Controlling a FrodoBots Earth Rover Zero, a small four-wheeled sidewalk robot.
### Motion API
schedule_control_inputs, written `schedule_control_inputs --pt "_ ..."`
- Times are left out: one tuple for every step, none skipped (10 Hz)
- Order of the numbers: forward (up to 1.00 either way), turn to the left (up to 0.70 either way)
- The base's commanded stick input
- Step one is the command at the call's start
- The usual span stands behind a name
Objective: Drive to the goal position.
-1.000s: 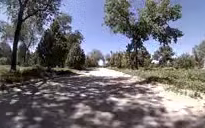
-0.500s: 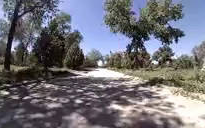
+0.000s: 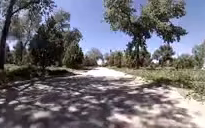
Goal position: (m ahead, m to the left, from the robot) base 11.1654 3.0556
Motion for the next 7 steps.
schedule_control_inputs --pt "0.70 0.01" --pt "0.70 0.01" --pt "0.70 0.01" --pt "0.70 0.01" --pt "0.70 0.01" --pt "0.70 0.01" --pt "0.70 0.01"
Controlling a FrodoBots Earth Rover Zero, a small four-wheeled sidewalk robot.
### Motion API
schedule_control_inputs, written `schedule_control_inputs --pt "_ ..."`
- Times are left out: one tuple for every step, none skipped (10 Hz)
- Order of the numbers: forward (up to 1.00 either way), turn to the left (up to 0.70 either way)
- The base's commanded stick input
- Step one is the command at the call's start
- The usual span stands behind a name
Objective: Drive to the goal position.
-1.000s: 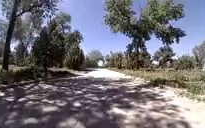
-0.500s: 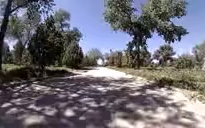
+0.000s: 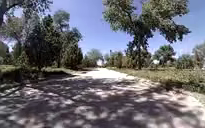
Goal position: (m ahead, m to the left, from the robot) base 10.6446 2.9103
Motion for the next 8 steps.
schedule_control_inputs --pt "0.70 0.01" --pt "0.70 0.01" --pt "0.70 0.01" --pt "0.70 0.01" --pt "0.70 0.01" --pt "0.70 0.01" --pt "0.70 0.01" --pt "0.70 0.01"
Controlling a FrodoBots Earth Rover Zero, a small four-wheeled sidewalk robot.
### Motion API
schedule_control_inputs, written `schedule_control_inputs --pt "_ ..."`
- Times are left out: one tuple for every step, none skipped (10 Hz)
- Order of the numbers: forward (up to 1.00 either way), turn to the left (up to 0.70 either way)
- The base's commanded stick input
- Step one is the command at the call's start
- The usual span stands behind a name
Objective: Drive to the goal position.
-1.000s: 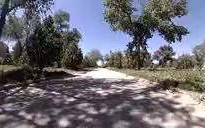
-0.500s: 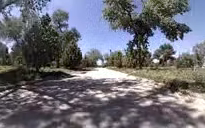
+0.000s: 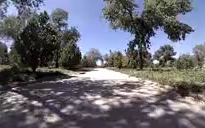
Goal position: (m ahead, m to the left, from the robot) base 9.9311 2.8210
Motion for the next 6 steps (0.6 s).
schedule_control_inputs --pt "0.70 0.01" --pt "0.70 0.01" --pt "0.70 0.01" --pt "0.70 0.01" --pt "0.70 0.01" --pt "0.70 0.01"
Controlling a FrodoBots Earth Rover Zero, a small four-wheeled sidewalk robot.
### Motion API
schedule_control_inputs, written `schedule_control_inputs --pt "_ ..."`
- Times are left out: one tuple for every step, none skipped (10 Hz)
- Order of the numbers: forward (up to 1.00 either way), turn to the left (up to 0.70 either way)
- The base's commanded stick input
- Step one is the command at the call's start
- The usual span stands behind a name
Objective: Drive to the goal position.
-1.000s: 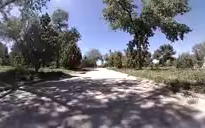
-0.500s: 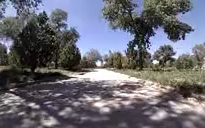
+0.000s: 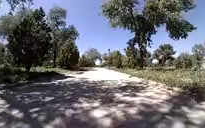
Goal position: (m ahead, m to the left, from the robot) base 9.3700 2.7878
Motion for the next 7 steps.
schedule_control_inputs --pt "0.70 0.01" --pt "0.70 0.01" --pt "0.70 0.01" --pt "0.70 0.01" --pt "0.70 0.01" --pt "0.70 0.01" --pt "0.70 0.01"
